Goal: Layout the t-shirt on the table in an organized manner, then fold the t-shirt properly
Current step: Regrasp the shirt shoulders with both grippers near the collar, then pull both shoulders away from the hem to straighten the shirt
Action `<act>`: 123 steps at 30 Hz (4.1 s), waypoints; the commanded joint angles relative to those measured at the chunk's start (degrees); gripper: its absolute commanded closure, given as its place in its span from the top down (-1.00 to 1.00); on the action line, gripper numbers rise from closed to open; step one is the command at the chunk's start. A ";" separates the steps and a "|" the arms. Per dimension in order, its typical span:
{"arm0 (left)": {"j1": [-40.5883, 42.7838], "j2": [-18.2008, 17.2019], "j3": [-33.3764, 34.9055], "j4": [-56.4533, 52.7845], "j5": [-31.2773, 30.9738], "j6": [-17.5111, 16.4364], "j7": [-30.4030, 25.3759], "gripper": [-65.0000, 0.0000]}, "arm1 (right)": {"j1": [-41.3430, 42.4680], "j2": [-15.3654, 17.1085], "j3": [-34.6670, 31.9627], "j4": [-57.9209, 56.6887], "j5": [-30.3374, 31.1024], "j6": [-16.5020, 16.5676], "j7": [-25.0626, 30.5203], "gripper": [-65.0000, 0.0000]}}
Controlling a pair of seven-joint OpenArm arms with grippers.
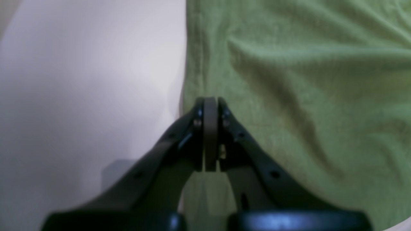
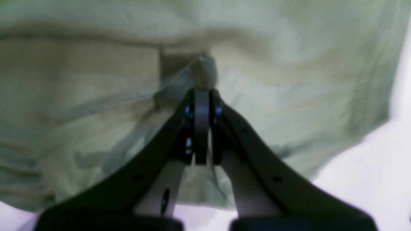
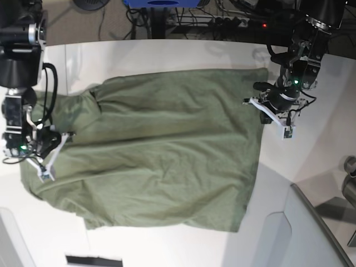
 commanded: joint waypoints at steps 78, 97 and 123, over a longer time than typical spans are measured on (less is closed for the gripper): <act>-1.12 -0.12 5.78 -1.83 8.72 -0.20 -1.11 -1.00 | -23.47 4.33 17.64 19.66 -7.44 -0.08 -1.41 -1.00; 14.17 2.26 -3.53 9.42 8.80 -0.02 -1.11 -1.00 | -32.97 -4.20 14.92 34.61 3.81 0.01 -1.58 -1.00; 26.75 19.40 -37.91 9.68 -4.47 -23.76 -1.20 0.86 | -31.12 -4.11 31.62 30.04 21.13 11.53 -8.88 -0.52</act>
